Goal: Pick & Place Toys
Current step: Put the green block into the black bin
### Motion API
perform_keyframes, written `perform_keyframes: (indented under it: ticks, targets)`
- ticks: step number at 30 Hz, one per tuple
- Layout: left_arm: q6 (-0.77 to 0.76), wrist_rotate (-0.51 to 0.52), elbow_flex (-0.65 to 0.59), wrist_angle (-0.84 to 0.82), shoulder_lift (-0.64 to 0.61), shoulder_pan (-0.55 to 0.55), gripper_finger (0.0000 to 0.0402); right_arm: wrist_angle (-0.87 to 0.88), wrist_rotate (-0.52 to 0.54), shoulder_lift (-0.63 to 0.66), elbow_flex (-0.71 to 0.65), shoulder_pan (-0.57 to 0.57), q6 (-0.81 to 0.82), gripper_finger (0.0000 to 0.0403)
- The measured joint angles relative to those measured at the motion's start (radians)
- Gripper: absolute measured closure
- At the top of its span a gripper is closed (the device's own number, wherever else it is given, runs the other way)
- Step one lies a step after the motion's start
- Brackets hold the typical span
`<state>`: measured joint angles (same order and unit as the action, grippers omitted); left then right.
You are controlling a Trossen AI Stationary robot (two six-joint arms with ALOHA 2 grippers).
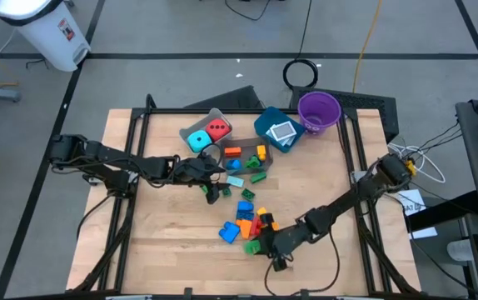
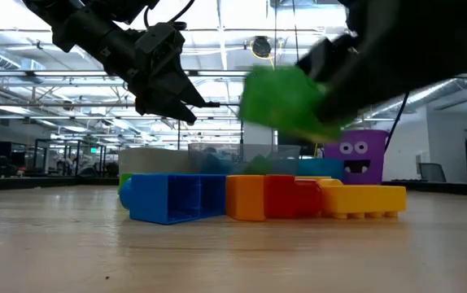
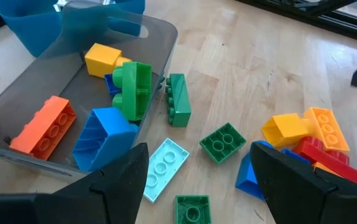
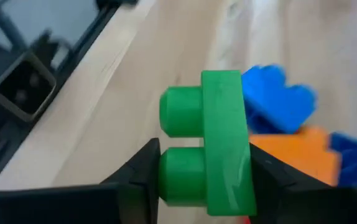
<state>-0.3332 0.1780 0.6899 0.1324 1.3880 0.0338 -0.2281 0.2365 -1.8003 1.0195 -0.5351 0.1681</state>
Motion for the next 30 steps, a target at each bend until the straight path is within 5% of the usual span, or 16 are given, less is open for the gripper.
perform_keyframes:
  ticks: [15, 30]
  targets:
    - [0.043, 0.007, 0.000, 0.031, 0.000, 0.000, 0.0117, 0.039, -0.003, 0.057, 0.000, 0.204, 0.070, 0.0267]
    - [0.151, 0.008, 0.000, 0.089, 0.000, -0.014, 0.0117, 0.226, 0.029, 0.189, 0.000, 0.520, -0.152, 0.0265]
